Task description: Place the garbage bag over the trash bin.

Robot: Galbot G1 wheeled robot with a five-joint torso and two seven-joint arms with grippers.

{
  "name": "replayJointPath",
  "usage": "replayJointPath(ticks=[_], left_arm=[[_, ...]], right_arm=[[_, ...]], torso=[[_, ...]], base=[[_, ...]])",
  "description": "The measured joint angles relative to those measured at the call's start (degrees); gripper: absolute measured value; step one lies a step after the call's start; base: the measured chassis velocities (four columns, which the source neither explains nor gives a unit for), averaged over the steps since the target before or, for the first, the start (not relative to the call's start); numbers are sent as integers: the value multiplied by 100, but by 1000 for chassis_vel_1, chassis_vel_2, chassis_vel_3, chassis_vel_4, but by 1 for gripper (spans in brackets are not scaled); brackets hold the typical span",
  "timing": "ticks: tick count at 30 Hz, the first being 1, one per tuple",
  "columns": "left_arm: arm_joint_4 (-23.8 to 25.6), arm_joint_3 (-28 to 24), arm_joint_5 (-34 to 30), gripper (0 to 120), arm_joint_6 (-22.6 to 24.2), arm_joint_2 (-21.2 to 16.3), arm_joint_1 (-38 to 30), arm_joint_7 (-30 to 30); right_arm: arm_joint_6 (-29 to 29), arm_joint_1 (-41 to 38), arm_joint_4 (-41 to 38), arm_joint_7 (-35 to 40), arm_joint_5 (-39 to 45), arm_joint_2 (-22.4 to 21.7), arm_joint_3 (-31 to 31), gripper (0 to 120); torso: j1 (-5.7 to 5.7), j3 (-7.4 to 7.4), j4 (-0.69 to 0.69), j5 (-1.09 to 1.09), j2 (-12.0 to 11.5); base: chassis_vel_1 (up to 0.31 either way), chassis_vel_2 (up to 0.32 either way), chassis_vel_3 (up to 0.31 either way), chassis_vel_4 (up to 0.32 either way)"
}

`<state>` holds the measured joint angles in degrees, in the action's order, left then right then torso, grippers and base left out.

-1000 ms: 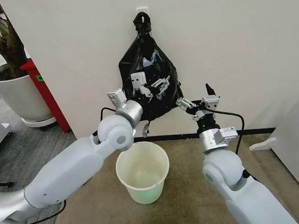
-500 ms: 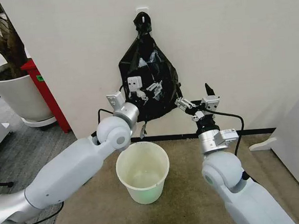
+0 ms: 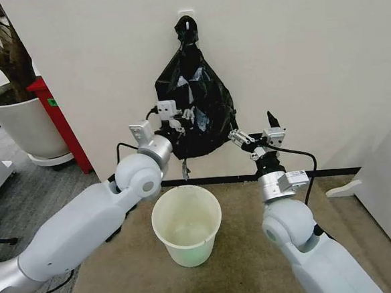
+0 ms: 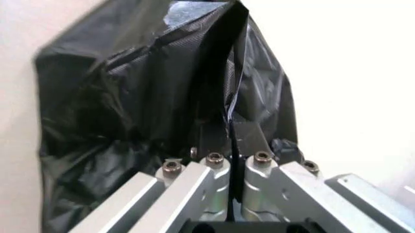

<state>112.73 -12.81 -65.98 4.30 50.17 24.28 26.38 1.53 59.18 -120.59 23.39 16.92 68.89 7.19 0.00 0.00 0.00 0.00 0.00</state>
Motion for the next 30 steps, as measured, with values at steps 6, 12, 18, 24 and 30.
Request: replayJointPath(ticks=[6, 12, 18, 24, 30], left_arm=[[216, 535, 70, 0, 19, -150, 430, -19], [602, 1462, 383, 0, 16, -412, 1264, -225], [765, 1791, 446, 0, -22, -445, 1601, -264], [789, 1829, 499, 0, -51, -439, 1726, -294], [702, 1810, 530, 0, -68, -374, 1712, -316]], right_arm=[[-4, -85, 37, 0, -10, 30, -162, 100], [-235, -981, 489, 189, 216, 24, -818, 100], [-791, -1819, 838, 432, 283, 113, -1443, 100], [-1235, -2247, 983, 625, 105, 255, -1917, 100], [-1598, -2506, 1038, 675, -247, 353, -2272, 100]], torso=[[0, 0, 0, 0, 0], [0, 0, 0, -1, 0], [0, 1, 1, -2, 0], [0, 0, 0, -1, 0], [0, 0, 0, 0, 0]], base=[[0, 0, 0, 0], [0, 0, 0, 0], [0, 0, 0, 0], [0, 0, 0, 0], [0, 0, 0, 0]])
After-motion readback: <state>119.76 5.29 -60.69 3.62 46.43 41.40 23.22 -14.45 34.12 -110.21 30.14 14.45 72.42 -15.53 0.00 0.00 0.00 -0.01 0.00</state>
